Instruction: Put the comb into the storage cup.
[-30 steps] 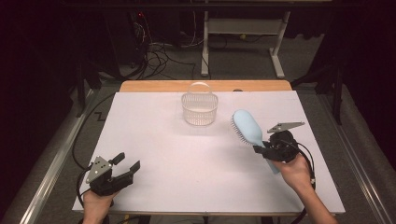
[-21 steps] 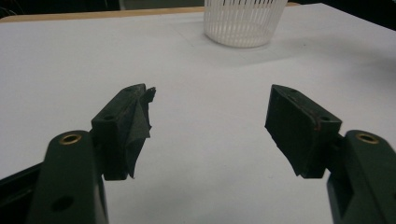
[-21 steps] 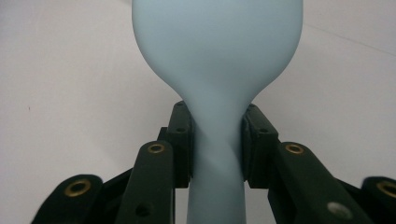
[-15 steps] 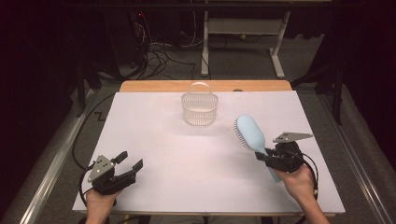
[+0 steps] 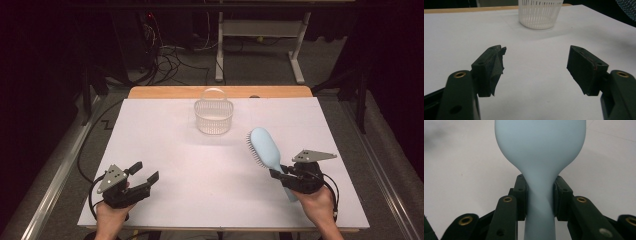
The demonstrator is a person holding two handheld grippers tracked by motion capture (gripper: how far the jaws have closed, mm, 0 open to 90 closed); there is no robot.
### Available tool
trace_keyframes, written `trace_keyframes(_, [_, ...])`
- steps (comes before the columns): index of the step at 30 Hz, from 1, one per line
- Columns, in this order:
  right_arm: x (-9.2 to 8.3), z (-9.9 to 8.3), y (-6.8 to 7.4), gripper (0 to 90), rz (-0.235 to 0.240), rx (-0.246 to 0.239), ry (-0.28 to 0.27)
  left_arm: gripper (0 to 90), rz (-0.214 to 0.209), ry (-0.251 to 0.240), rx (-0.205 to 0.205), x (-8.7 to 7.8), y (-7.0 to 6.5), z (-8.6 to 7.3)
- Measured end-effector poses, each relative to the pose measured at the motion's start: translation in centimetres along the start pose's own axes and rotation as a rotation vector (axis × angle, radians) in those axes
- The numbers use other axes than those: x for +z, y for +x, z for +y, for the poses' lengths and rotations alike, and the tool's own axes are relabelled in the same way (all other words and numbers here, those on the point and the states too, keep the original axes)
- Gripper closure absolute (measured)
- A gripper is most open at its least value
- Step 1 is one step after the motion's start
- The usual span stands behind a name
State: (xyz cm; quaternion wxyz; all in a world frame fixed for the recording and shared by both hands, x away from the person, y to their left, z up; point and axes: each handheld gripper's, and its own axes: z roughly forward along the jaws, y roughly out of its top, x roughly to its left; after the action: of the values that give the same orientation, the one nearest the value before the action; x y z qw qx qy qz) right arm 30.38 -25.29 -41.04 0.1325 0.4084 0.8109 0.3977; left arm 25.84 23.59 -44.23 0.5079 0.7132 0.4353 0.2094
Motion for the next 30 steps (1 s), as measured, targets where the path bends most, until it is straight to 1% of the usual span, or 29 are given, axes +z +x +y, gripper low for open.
trace_keyframes(3, [0.0, -0.2, 0.4, 70.2, 0.011, -0.002, -0.01, 28.9, -0.009, 0.006, 0.007, 0.2, -0.3, 0.1])
trace_keyframes(9, [0.3, -0.4, 0.9, 70.2, 0.031, -0.004, -0.005, 28.6, -0.039, 0.017, 0.018, 0.6, -0.9, 0.3])
trace_keyframes(13, [0.4, -0.4, 1.2, 70.2, 0.038, -0.005, -0.006, 28.7, -0.052, 0.019, 0.029, 1.0, -1.4, 0.5])
trace_keyframes(19, [0.4, -0.4, 1.4, 70.2, 0.046, -0.007, -0.007, 28.9, -0.075, 0.023, 0.032, 1.6, -2.0, 0.8])
trace_keyframes(23, [0.5, -0.4, 1.7, 70.2, 0.051, -0.022, -0.01, 28.9, -0.089, 0.022, 0.038, 1.9, -2.5, 1.0])
trace_keyframes(27, [0.7, -0.3, 2.0, 70.2, 0.059, -0.034, -0.01, 28.5, -0.093, 0.028, 0.043, 2.3, -2.8, 1.3])
trace_keyframes(30, [0.8, -0.3, 2.2, 70.2, 0.063, -0.036, -0.008, 28.0, -0.103, 0.027, 0.037, 2.6, -3.0, 1.5])
